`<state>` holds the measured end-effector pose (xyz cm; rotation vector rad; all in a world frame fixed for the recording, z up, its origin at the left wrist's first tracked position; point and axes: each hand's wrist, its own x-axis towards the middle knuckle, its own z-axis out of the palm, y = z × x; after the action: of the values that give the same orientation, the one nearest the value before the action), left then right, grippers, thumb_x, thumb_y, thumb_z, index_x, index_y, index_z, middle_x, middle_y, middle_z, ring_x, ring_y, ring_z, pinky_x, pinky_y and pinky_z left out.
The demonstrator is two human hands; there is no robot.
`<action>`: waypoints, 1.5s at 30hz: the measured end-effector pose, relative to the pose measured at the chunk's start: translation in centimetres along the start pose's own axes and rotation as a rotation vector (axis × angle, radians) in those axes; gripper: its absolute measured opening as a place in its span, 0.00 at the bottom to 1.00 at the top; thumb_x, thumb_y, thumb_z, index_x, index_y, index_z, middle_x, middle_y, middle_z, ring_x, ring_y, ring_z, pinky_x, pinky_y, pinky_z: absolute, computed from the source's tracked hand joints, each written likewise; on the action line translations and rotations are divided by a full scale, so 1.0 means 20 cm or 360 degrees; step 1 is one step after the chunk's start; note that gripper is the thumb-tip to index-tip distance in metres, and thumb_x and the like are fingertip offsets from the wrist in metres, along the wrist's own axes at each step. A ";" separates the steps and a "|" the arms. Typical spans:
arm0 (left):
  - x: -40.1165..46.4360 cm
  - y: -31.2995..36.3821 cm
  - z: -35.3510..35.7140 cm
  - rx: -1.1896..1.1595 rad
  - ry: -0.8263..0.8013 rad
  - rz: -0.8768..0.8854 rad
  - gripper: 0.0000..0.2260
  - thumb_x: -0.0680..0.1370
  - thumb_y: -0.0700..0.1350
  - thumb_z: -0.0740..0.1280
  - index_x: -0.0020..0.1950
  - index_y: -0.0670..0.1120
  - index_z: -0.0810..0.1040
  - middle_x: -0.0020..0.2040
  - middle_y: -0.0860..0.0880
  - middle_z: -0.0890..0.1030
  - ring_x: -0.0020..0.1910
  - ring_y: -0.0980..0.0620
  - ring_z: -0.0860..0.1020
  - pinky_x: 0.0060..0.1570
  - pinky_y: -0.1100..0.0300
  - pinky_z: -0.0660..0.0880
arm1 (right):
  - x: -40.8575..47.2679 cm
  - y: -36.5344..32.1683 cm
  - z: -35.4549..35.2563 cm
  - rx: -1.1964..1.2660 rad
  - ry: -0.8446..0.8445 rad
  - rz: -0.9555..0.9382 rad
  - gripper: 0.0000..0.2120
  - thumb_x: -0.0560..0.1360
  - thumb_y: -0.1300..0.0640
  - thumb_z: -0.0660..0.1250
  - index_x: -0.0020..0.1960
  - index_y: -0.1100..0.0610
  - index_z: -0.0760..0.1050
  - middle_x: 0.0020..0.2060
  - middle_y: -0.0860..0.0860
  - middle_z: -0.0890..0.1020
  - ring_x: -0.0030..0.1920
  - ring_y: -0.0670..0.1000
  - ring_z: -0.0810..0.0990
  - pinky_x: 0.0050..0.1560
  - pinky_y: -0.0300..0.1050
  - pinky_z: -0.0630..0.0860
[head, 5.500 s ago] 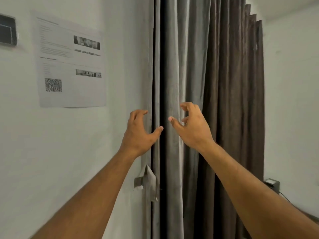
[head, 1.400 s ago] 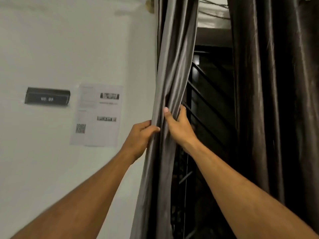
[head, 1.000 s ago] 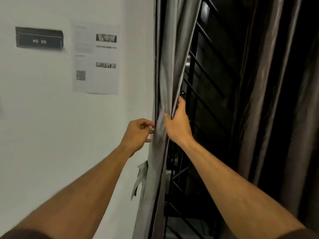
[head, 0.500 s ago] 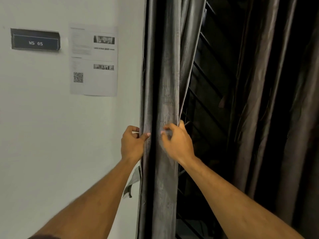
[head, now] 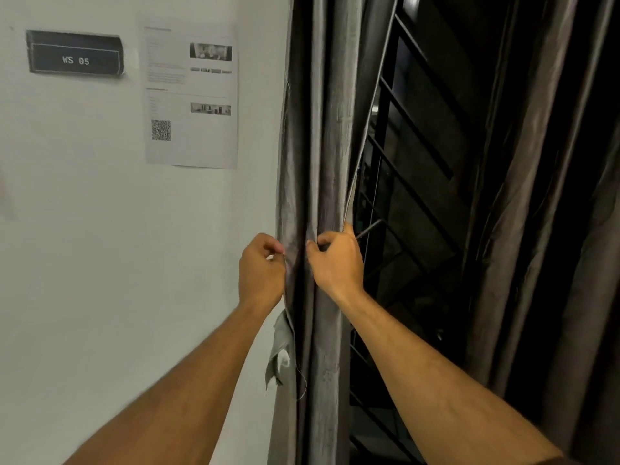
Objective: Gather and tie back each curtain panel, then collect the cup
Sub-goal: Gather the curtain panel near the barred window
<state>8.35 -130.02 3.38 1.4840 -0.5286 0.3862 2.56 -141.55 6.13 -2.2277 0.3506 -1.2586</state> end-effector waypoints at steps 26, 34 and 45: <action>-0.16 -0.05 -0.04 0.0305 -0.0197 0.0236 0.09 0.83 0.38 0.66 0.56 0.49 0.84 0.50 0.55 0.83 0.47 0.60 0.81 0.50 0.69 0.77 | -0.30 0.21 -0.09 0.0286 0.0502 -0.0015 0.18 0.79 0.56 0.71 0.60 0.48 0.63 0.53 0.42 0.75 0.49 0.34 0.78 0.47 0.51 0.83; -0.18 -0.04 -0.01 0.0316 -0.0190 0.0277 0.10 0.82 0.38 0.67 0.59 0.46 0.85 0.49 0.58 0.82 0.46 0.67 0.78 0.46 0.81 0.71 | -0.31 0.21 -0.11 -0.0263 0.0407 -0.0172 0.11 0.79 0.49 0.71 0.49 0.57 0.85 0.70 0.55 0.76 0.77 0.56 0.64 0.71 0.57 0.68; -0.22 -0.01 0.00 0.0225 -0.0251 0.0357 0.05 0.77 0.49 0.73 0.51 0.52 0.85 0.43 0.55 0.85 0.44 0.58 0.82 0.44 0.66 0.79 | -0.28 0.06 -0.06 0.0693 -0.0344 0.0304 0.25 0.82 0.37 0.60 0.50 0.56 0.86 0.80 0.48 0.61 0.78 0.45 0.61 0.73 0.41 0.60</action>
<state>4.74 -129.66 0.73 1.6047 -0.8112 0.4926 -1.37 -140.25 2.00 -1.8822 0.1787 -0.8836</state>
